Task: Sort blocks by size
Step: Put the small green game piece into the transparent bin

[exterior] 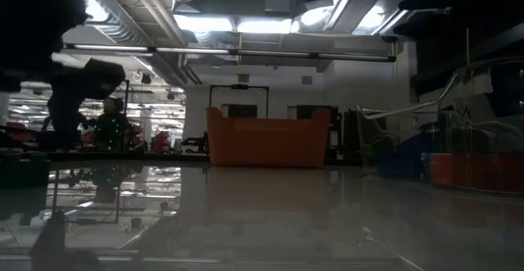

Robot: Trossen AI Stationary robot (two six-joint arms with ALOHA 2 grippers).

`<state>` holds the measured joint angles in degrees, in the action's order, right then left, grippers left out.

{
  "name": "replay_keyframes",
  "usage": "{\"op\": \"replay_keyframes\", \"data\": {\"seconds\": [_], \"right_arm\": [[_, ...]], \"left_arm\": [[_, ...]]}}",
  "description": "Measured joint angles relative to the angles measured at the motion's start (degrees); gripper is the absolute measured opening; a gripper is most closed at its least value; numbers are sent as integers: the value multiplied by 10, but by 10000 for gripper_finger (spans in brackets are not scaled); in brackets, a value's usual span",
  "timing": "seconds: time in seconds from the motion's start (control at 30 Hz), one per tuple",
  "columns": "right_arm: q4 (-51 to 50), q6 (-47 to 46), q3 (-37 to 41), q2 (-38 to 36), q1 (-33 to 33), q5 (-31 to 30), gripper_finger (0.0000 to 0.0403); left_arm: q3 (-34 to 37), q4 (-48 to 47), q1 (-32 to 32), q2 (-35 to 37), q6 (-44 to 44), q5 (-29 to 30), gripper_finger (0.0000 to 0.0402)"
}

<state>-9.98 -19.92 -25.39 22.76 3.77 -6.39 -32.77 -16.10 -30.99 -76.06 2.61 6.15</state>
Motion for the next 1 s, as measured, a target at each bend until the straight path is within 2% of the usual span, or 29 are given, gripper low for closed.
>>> {"op": "replay_keyframes", "data": {"seconds": [0.37, 0.47, 0.63, 0.7, 0.83, 1.0], "right_arm": [[0, 0, 0, 0, 0, 0, 239], [0, 0, 0, 0, 0, 0, 239], [1, -8, 0, 8, 0, 0, 239], [1, -12, 0, 17, 0, 0, 239], [30, 10, 0, 65, 0, 0, 239], [131, 107, 0, 170, 0, 5, 239]], "left_arm": [[-2, 37, -2, -75, 38, -2, 222], [-2, 38, -1, -76, 37, -4, 196], [0, 61, 1, -77, 42, -6, 123], [1, 82, 9, -79, 41, -5, 123], [1, 155, 53, -79, 24, 7, 123], [1, 283, 134, -79, 1, 0, 123]]}}
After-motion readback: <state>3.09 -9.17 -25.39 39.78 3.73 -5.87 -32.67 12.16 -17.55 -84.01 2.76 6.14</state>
